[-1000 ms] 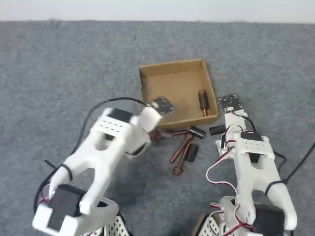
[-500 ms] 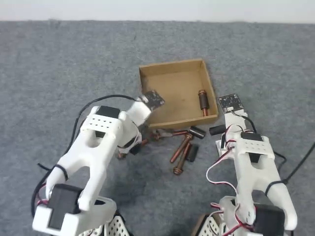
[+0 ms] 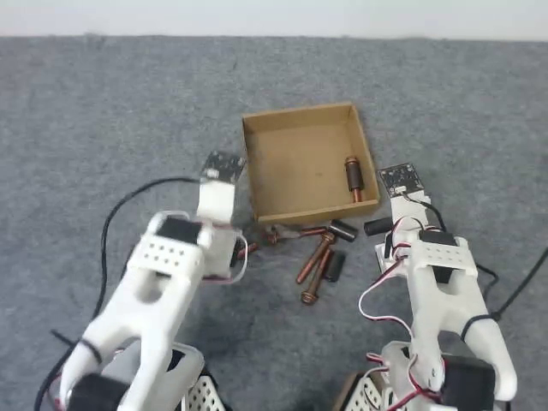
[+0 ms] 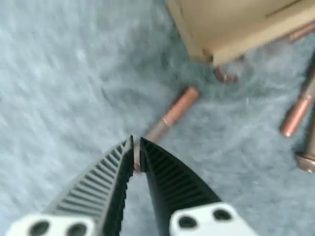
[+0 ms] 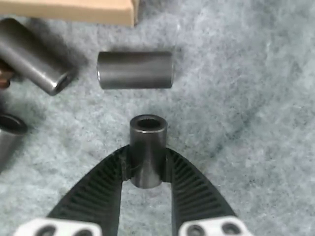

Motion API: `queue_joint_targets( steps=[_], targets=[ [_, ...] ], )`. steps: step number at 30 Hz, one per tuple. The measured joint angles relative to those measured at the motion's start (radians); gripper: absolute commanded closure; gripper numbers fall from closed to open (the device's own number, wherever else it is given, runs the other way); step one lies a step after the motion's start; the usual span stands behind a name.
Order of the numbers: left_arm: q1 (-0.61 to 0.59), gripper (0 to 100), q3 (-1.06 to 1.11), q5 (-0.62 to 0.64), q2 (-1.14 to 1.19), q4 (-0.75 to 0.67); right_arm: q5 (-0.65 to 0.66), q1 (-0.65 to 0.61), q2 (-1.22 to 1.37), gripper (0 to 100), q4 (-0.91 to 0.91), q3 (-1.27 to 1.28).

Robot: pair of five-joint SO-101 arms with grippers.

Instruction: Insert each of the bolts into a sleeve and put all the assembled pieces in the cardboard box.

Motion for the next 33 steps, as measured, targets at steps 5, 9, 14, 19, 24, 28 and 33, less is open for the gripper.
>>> queue_joint_targets(
  steps=[5, 9, 14, 19, 24, 28, 33],
  targets=[
    [0.080, 99, 0.147, 0.091, -0.121, 0.000, 0.003, 0.000, 0.000, 98.9, 0.000, 0.000],
    [0.100, 99, 0.204, 0.183, -0.150, -0.008, 0.003, 0.000, 0.000, 98.9, 0.000, 0.000],
    [0.040, 99, 0.210, 0.218, -0.121, -0.071, 0.003, 0.000, 0.000, 98.9, 0.000, 0.000],
    [0.023, 99, 0.213, 0.224, 0.018, -0.146, 0.003, 0.000, 0.000, 98.9, 0.000, 0.000],
    [0.021, 99, 0.152, 0.230, 0.130, -0.144, 0.003, 0.000, 0.000, 98.9, 0.000, 0.000],
    [0.002, 99, 0.101, 0.232, 0.189, -0.143, 0.003, 0.000, 0.000, 98.9, 0.000, 0.000],
    [-0.117, 99, 0.014, 0.232, 0.267, -0.147, 0.003, 0.000, 0.000, 98.9, 0.000, 0.000]
  ],
)
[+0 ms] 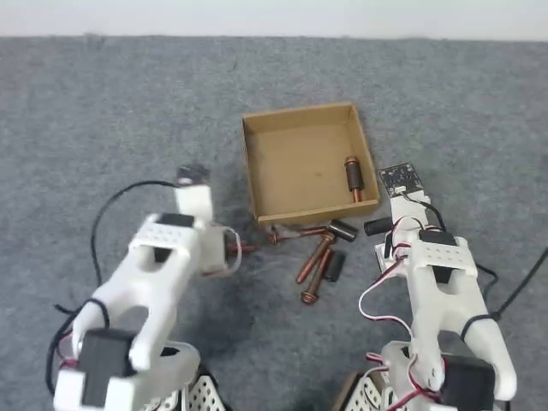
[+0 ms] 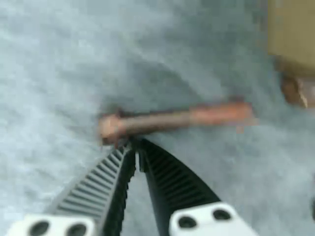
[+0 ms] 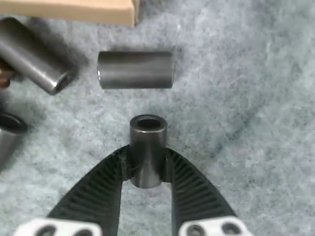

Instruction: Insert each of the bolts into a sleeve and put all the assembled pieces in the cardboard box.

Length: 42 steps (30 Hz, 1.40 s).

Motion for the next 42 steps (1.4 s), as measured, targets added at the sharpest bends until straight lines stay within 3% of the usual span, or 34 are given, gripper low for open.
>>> queue_joint_targets(
  steps=[3, 15, 20, 30, 37, 42],
  targets=[
    [-0.064, 98, -0.074, 0.000, 0.069, -0.028, 0.000, 0.000, 0.000, 98.9, 0.000, 0.000],
    [-0.081, 98, -0.463, 0.002, 0.407, 0.055, 0.000, 0.000, 0.000, 98.9, 0.000, 0.000],
    [-0.077, 98, -0.557, 0.123, 0.450, 0.054, 0.000, 0.000, 0.000, 98.9, 0.000, 0.000],
    [-0.020, 98, -0.575, 0.259, 0.413, 0.052, 0.000, 0.000, 0.000, 98.9, 0.000, 0.000],
    [-0.011, 75, -0.466, 0.269, 0.222, 0.052, 0.000, 0.000, 0.000, 98.9, 0.000, 0.000],
    [0.040, 78, -0.370, 0.265, 0.160, 0.052, 0.000, 0.000, 0.000, 98.9, 0.000, 0.000]
  ],
)
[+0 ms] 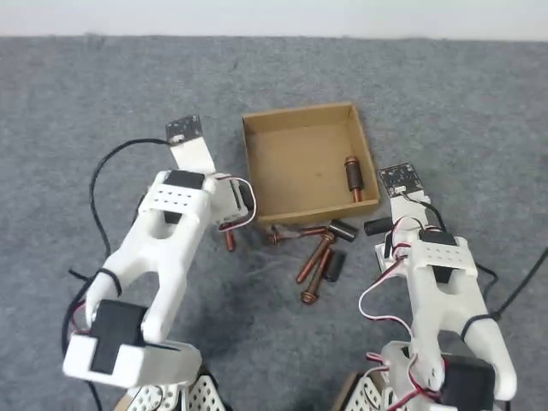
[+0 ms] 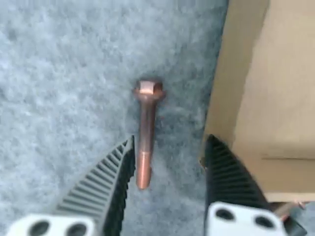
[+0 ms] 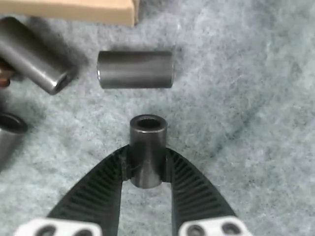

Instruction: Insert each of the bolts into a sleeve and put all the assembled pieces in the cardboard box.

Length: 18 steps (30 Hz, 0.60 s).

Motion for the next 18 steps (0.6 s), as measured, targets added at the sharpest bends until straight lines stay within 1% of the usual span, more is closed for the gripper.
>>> queue_joint_targets(
  steps=[6, 11, 13, 18],
  targets=[
    [-0.008, 85, 0.018, 0.000, -0.003, -0.008, 0.000, 0.000, 0.000, 99.0, 0.000, 0.000],
    [-0.037, 86, 0.017, 0.000, 0.008, -0.080, 0.000, 0.000, 0.000, 99.0, 0.000, 0.000],
    [-0.034, 86, 0.017, 0.000, 0.048, -0.103, 0.000, 0.000, 0.000, 99.0, 0.000, 0.000],
    [-0.043, 86, -0.041, 0.000, 0.180, -0.110, 0.000, 0.000, 0.000, 99.1, 0.000, 0.000]
  ],
)
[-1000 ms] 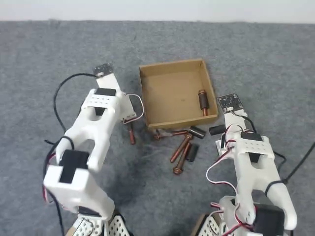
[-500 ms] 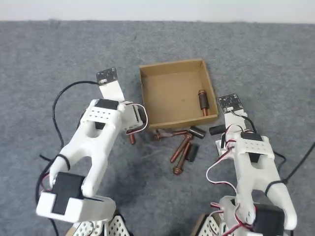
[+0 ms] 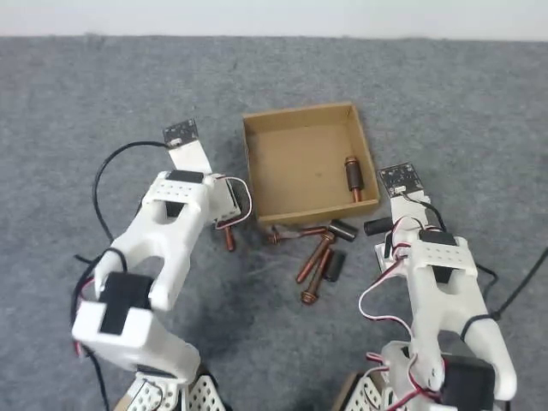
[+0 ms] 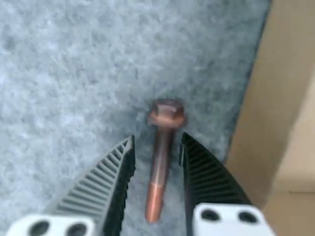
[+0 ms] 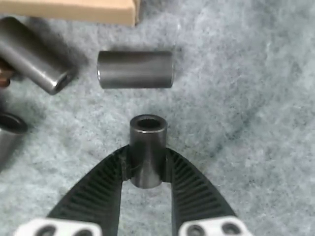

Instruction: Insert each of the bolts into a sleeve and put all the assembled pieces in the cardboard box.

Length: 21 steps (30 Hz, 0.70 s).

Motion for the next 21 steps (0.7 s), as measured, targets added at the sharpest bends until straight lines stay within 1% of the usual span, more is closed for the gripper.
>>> queue_joint_targets(
  steps=[12, 16, 21],
  targets=[
    [-0.002, 86, -0.071, 0.000, 0.037, -0.009, 0.000, 0.000, 0.000, 99.1, 0.000, 0.000],
    [0.015, 86, -0.080, 0.002, 0.091, -0.011, 0.000, 0.000, 0.000, 99.1, 0.000, 0.000],
    [0.014, 87, -0.127, -0.009, 0.115, 0.026, 0.000, 0.000, 0.000, 99.1, 0.000, 0.000]
  ],
)
